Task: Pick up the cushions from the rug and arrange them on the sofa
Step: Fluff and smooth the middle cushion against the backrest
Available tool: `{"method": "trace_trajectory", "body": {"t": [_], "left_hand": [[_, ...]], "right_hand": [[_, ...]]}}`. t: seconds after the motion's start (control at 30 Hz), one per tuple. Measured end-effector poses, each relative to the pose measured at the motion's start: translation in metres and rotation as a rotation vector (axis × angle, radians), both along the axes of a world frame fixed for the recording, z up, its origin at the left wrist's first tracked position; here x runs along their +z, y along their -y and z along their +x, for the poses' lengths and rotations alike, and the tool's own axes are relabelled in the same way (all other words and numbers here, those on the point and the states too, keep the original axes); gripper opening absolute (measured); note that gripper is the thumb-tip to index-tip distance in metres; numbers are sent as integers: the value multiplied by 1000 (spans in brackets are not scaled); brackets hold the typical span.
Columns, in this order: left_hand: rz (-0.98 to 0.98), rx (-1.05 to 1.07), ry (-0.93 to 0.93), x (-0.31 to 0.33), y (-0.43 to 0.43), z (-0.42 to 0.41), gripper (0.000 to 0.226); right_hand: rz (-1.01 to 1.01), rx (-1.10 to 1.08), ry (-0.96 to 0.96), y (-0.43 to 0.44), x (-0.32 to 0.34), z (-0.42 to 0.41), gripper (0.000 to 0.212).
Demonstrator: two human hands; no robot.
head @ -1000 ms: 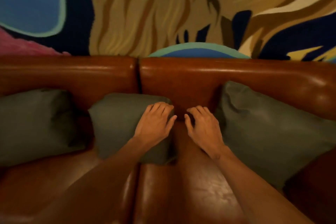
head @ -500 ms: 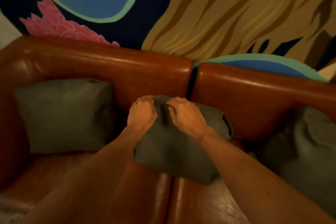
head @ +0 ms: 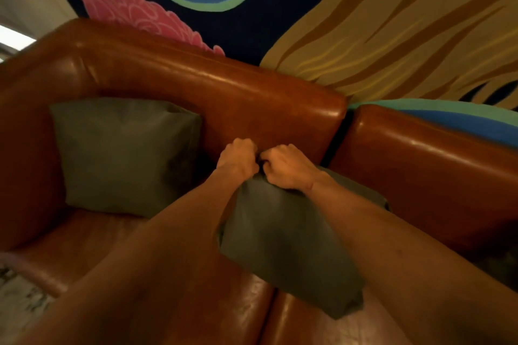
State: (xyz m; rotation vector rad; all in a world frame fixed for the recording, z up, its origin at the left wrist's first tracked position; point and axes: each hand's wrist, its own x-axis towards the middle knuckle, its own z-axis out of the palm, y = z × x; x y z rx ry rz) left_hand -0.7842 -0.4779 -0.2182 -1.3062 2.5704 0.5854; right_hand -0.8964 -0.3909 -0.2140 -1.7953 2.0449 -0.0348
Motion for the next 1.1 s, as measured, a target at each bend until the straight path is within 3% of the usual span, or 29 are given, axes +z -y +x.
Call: {"method": "trace_trajectory", "body": {"t": [0.17, 0.33, 0.5, 0.63, 0.73, 0.9, 0.97, 1.03, 1.1], "left_hand": [[-1, -28, -4, -5, 8, 5, 17], [86, -151, 178, -13, 19, 4, 32], [51, -255, 281, -22, 24, -13, 25], [95, -297, 360, -34, 22, -19, 29], [114, -334, 324, -35, 28, -22, 11], [149, -375, 258, -19, 52, -27, 30], [178, -398, 244, -9, 63, -30, 26], [204, -390, 187, 3, 74, -33, 16], [259, -350, 124, 17, 85, -36, 27]], "right_hand": [[-5, 8, 0, 11, -4, -9, 25], [124, -23, -50, 30, -6, -6, 17], [250, -51, -108, 41, -2, -5, 9], [275, -67, -140, 40, -8, -4, 23], [223, -95, -161, 37, -10, -5, 26], [171, -193, -102, 34, -3, -10, 16], [136, -207, -76, 31, 0, -12, 7], [92, -243, -27, 28, 2, -12, 19], [46, -310, 47, 25, 5, -16, 27]]}}
